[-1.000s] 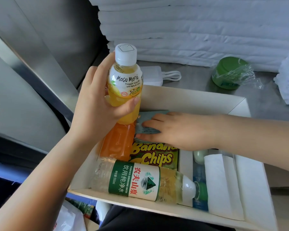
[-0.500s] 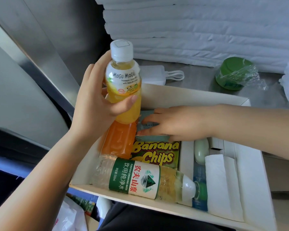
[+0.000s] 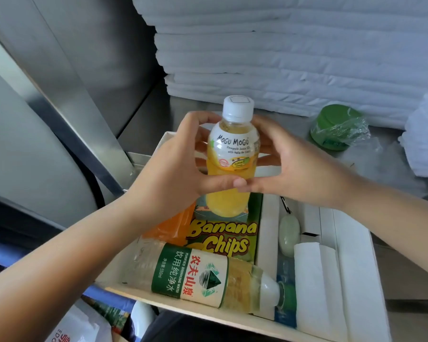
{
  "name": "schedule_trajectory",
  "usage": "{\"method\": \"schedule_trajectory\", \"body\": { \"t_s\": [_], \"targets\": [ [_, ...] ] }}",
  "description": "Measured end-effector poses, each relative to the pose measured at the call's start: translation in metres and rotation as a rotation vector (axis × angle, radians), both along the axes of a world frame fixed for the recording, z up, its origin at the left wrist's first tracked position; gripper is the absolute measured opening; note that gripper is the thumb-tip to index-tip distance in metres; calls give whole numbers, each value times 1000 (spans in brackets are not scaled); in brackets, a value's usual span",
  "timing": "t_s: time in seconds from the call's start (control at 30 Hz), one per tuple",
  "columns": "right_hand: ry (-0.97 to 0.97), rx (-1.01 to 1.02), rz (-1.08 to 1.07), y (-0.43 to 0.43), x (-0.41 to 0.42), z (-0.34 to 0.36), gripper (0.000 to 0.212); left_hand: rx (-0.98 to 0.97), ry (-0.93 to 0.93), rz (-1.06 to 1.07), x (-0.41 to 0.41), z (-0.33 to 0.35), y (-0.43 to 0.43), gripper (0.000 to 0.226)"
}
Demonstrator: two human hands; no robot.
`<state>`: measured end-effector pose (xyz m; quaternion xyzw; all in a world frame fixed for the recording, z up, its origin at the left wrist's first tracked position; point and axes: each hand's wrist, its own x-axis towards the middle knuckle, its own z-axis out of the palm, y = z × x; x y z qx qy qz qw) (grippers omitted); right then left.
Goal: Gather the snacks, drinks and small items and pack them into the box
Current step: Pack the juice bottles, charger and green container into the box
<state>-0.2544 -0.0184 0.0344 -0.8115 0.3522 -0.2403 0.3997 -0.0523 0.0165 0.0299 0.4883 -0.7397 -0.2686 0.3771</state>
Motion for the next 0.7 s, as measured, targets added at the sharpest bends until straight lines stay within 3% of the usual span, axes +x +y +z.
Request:
{"method": "schedule_trajectory", "body": {
  "t_s": [0.23, 0.4, 0.5, 0.7],
  "targets": [
    [-152, -60, -72, -8, -16, 14, 74, -46, -92, -86, -4, 12, -8, 77],
    [-386, -64, -184, -30, -33, 22, 69, -119, -501, -18, 13, 0, -4, 50],
    [-352, -125, -280, -48, -41, 20, 68, -72, -754, -33, 20, -14, 2, 45],
    [-193, -204, -438, -73, -47, 5, 65, -111, -955, 73, 22, -25, 11, 60]
  ]
}}
